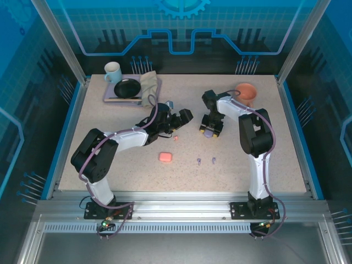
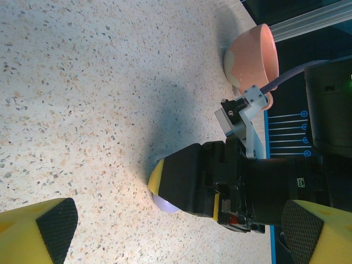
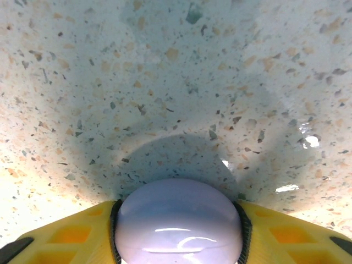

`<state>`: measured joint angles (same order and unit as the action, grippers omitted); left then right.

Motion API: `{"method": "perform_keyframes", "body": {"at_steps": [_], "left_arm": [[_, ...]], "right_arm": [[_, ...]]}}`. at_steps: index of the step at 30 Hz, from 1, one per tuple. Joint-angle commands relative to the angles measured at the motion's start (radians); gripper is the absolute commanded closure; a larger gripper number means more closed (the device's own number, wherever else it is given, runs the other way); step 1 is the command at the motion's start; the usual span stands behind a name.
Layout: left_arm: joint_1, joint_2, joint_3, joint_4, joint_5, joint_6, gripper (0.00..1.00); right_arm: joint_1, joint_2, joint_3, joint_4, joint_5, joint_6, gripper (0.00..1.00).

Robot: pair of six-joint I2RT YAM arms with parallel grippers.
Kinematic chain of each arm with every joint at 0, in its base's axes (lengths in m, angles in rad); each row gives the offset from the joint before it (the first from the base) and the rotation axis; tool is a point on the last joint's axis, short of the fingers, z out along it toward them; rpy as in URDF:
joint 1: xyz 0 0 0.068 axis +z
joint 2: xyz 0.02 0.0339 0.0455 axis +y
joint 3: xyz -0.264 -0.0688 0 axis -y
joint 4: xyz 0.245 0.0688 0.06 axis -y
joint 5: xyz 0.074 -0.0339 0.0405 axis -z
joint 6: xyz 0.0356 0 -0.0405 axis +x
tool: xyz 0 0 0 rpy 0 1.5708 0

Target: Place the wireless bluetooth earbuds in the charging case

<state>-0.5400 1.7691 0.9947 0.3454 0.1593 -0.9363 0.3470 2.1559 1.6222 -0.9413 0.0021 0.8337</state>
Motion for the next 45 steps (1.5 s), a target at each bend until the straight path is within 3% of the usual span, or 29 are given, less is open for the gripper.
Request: {"method": "perform_keyframes", "body": {"at_steps": [1,32,45], "left_arm": [[-0.009,0.026,0.027,-0.006,0.026,0.016,0.01],[-0.061,0.094,-0.064,0.149,0.078,0.008,0.01],[-0.096,0.201,-0.083,0.352,0.097,-0.022,0.03]], "right_arm": [[-0.019,0.014,-0.016,-0.021,0.006,0.003,0.62],[-0.025,-0.025,0.059,-0.025,-0.031,0.051,0.63],[-0.028,0.007,0.099,0.002,-0.083,0.129,0.62]]}}
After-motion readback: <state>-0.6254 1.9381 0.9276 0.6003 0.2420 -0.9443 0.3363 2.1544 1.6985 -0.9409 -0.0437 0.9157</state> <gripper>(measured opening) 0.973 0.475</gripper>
